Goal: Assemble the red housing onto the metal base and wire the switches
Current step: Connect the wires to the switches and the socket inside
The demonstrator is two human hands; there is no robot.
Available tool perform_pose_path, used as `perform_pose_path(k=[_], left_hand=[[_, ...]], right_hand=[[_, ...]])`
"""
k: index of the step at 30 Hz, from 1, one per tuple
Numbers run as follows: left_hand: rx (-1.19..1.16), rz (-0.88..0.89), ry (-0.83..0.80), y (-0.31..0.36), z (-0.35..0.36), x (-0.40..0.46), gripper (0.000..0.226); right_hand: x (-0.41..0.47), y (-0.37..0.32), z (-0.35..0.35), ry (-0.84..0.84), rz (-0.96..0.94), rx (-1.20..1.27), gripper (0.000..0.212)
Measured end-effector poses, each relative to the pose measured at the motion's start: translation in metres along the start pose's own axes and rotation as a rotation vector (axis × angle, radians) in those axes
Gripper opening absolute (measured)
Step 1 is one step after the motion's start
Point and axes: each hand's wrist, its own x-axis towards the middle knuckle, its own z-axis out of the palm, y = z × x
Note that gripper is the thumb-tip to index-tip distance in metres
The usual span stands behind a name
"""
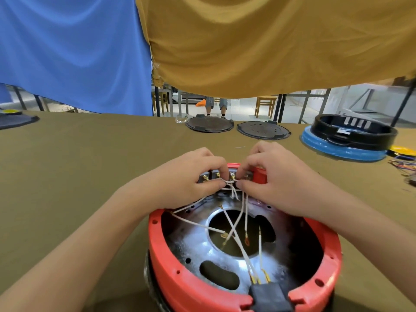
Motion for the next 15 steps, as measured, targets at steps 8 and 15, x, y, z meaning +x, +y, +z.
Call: perform_pose_path(k=[8,15], left_hand=[[-0.003,0.011,-0.001,0.0034,-0.0023,-0.0008,0.006],[-0.039,0.037,0.016,0.0013,-0.0008,-0.0025,0.011]], right_hand=[[-0.0015,0.0008,-0.0012,-0.06,-0.008,0.0,0.006],[-0.0023,-0.0012,-0.0032,-0.051,-0.05,-0.018,0.009]])
